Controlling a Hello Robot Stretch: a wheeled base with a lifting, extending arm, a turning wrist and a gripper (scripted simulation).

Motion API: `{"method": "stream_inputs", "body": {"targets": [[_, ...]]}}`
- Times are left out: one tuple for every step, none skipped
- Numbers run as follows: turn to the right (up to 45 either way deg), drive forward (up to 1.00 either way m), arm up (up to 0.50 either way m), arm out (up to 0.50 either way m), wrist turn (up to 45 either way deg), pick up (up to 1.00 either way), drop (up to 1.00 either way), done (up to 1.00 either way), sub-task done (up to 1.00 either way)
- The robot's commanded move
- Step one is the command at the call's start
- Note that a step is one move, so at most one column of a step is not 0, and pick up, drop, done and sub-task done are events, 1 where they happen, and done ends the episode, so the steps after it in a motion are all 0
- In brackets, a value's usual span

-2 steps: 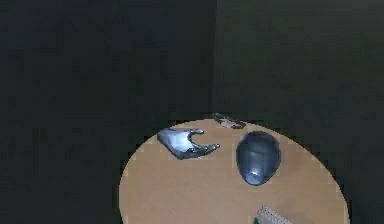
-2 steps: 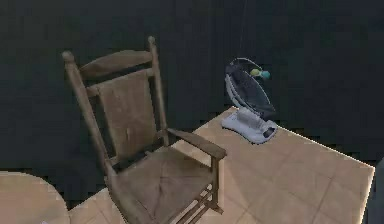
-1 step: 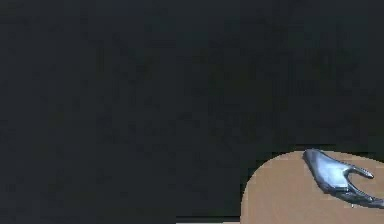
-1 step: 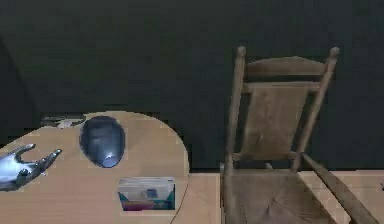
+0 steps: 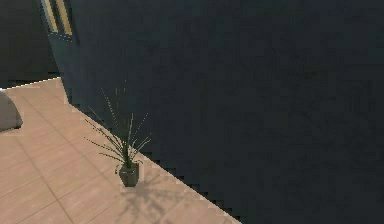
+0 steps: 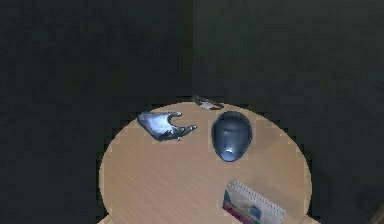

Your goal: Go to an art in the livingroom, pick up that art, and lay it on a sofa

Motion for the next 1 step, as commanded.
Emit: {"method": "stream_inputs", "body": {"targets": [[0.0, 0.0, 0.5, 0.0, 0.0, 0.0, 0.0, 0.0, 0.0]]}}
